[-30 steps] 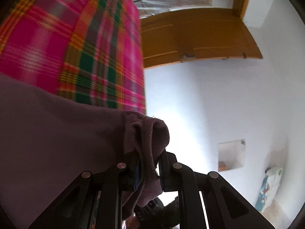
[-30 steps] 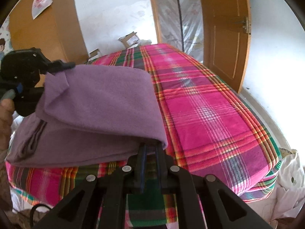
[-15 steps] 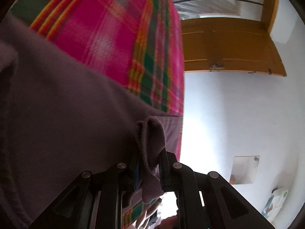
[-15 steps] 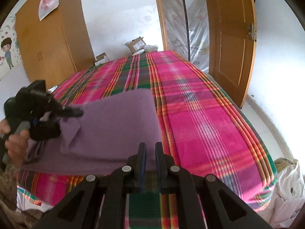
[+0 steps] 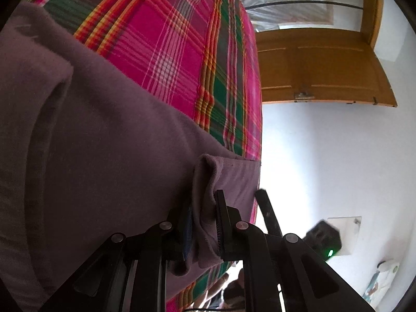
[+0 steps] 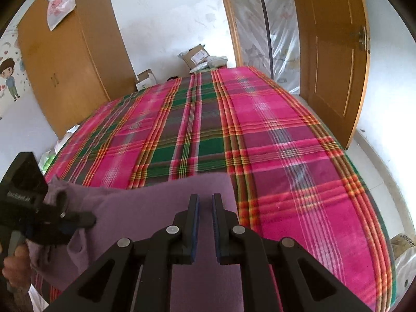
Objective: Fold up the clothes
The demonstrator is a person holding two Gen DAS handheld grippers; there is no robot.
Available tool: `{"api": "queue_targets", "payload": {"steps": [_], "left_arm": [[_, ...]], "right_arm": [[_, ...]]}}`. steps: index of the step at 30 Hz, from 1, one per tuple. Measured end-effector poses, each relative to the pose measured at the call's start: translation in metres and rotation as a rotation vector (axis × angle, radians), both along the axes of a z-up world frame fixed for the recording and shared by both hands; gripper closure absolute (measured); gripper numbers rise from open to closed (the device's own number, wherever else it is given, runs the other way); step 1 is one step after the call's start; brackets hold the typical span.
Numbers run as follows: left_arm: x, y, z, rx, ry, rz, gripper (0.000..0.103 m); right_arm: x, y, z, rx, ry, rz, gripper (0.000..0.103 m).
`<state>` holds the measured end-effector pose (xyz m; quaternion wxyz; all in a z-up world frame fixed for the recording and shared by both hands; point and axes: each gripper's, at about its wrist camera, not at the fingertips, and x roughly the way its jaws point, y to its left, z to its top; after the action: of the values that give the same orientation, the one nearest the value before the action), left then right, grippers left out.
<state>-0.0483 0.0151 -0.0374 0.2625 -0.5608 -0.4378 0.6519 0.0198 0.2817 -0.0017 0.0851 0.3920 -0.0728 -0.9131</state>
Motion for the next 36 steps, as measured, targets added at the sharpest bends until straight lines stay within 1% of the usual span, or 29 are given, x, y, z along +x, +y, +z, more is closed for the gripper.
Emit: {"api": "queue_targets", "payload": {"steps": [3,5,8,10,11,12,15,18,19,21,22,25,27,28,30,32,35,36], "left_arm": [[0.002,0.001,0.002,-0.001,0.003,0.001,0.089],[0.002,0.004,0.004,0.001,0.009,0.003,0.089],[0.003,0.003,0.007,0.003,0.012,0.006,0.089],[0.016,-0.013,0.017,0.008,0.019,0.007,0.089],[0.024,-0.024,0.023,0.01,0.024,0.01,0.089],[0.028,-0.029,0.026,0.012,0.033,0.013,0.089],[0.023,-0.026,0.025,0.009,0.075,0.028,0.089],[0.022,-0.022,0.037,0.004,0.117,0.028,0.089],[0.032,-0.029,0.044,-0.001,0.129,0.029,0.089],[0.075,-0.064,0.066,-0.031,0.166,0.034,0.089],[0.088,-0.074,0.075,-0.04,0.182,0.036,0.089],[0.098,-0.088,0.088,-0.041,0.204,0.033,0.089],[0.101,-0.091,0.09,-0.044,0.209,0.02,0.089],[0.102,-0.09,0.089,-0.051,0.212,0.01,0.089],[0.101,-0.063,0.085,-0.061,0.213,-0.011,0.089],[0.098,-0.049,0.085,-0.063,0.217,-0.039,0.089],[0.101,-0.04,0.083,-0.075,0.212,-0.06,0.089],[0.102,-0.038,0.082,-0.079,0.207,-0.066,0.089]], "right_arm": [[-0.014,-0.002,-0.011,-0.006,-0.054,0.005,0.094],[-0.016,-0.001,-0.015,-0.018,-0.058,0.005,0.094],[-0.015,0.002,-0.01,-0.025,-0.056,0.006,0.094],[-0.013,0.005,-0.003,-0.023,-0.032,-0.001,0.094],[-0.016,0.007,-0.004,-0.023,-0.038,-0.008,0.094],[-0.019,0.009,-0.004,-0.023,-0.044,-0.015,0.094],[-0.026,0.01,-0.011,-0.024,-0.074,-0.014,0.094],[-0.025,0.008,-0.012,-0.01,-0.076,-0.014,0.093],[-0.025,0.008,-0.012,-0.002,-0.078,-0.009,0.093],[-0.027,0.005,-0.01,0.002,-0.083,-0.008,0.093],[-0.024,0.006,-0.007,0.005,-0.072,-0.009,0.093],[-0.019,0.01,-0.002,0.002,-0.039,-0.013,0.093],[-0.025,0.01,-0.009,-0.004,-0.083,-0.012,0.093],[-0.027,0.01,-0.013,-0.01,-0.091,-0.015,0.093],[-0.027,0.009,-0.013,-0.003,-0.072,-0.017,0.093],[-0.027,0.009,-0.013,0.001,-0.07,-0.016,0.093],[-0.023,0.012,-0.01,-0.005,-0.08,-0.016,0.093],[-0.019,0.013,-0.007,-0.015,-0.068,-0.017,0.093]]}}
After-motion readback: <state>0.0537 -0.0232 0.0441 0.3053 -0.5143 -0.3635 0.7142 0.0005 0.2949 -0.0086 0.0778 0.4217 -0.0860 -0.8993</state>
